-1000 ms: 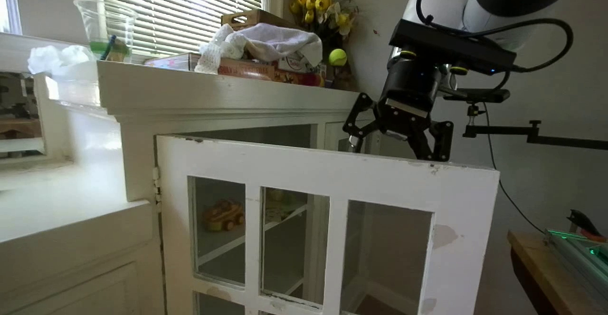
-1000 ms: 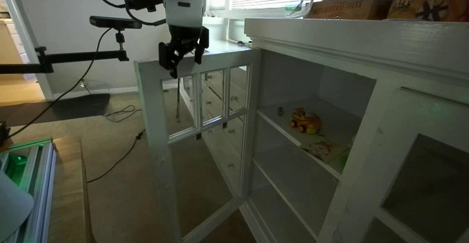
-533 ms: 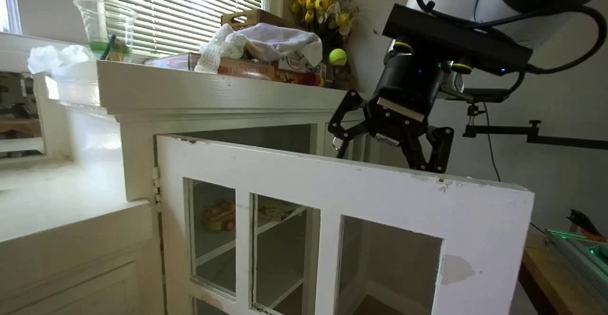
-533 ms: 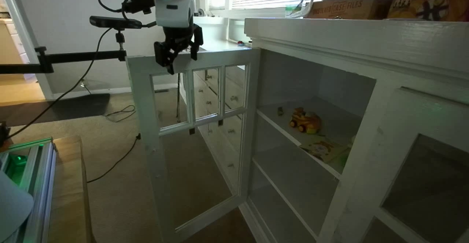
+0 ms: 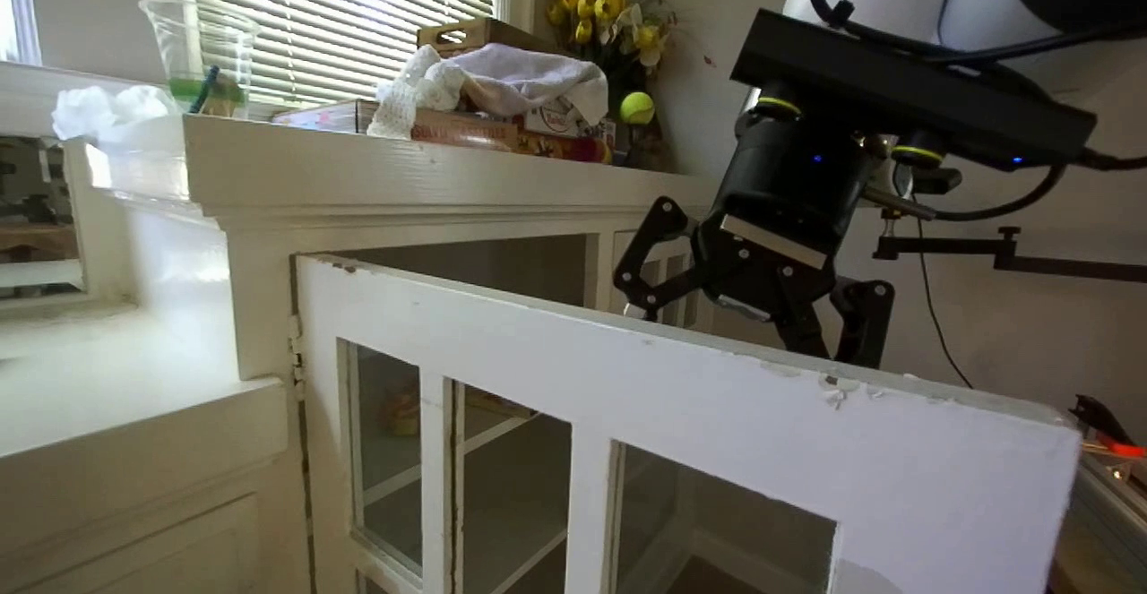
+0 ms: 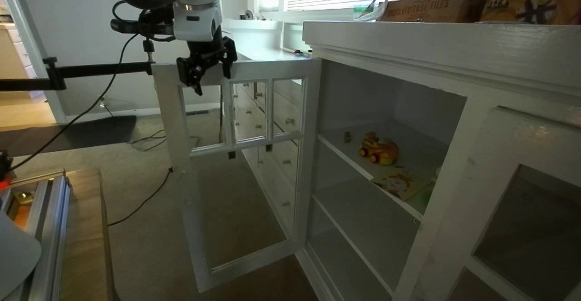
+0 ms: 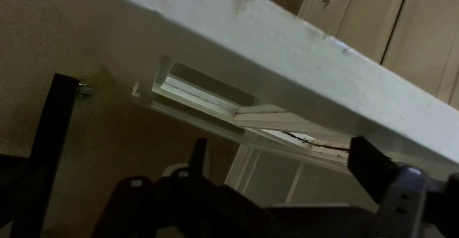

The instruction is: Open the left cabinet door

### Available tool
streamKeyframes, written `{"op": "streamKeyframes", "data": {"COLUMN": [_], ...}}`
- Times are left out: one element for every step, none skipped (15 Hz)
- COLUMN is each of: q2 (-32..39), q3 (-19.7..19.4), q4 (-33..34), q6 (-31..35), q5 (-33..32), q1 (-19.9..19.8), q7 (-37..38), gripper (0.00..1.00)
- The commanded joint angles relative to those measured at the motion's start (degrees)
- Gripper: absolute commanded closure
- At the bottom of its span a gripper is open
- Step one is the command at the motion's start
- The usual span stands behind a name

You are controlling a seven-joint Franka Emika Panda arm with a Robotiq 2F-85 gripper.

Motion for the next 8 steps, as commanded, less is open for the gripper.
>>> {"op": "streamKeyframes", "data": {"q2": [-3.1,-3.3,-4.0,-5.8,-6.2,-6.7,-7.7,-7.8], "q3": [-0.8,-1.0,-0.9,-0.5,-0.3,-0.1,0.4,0.7], "q4": [0.0,0.0,0.0,0.0,0.0,0.0,0.0,0.0], "q6": [2.7,3.2,3.5,4.1,3.9,3.4,2.7,0.2], "q5": [5.0,5.8,6.1,5.7,4.7,3.6,2.4,0.5], "q1": [5.0,5.9,6.2,5.8,4.7,3.3,1.7,-0.7], "q7": [0.4,0.0,-0.2,-0.1,-0.7,-1.0,-1.4,-2.4], "gripper": [0.0,0.0,0.0,0.0,0.0,0.0,0.0,0.0]}}
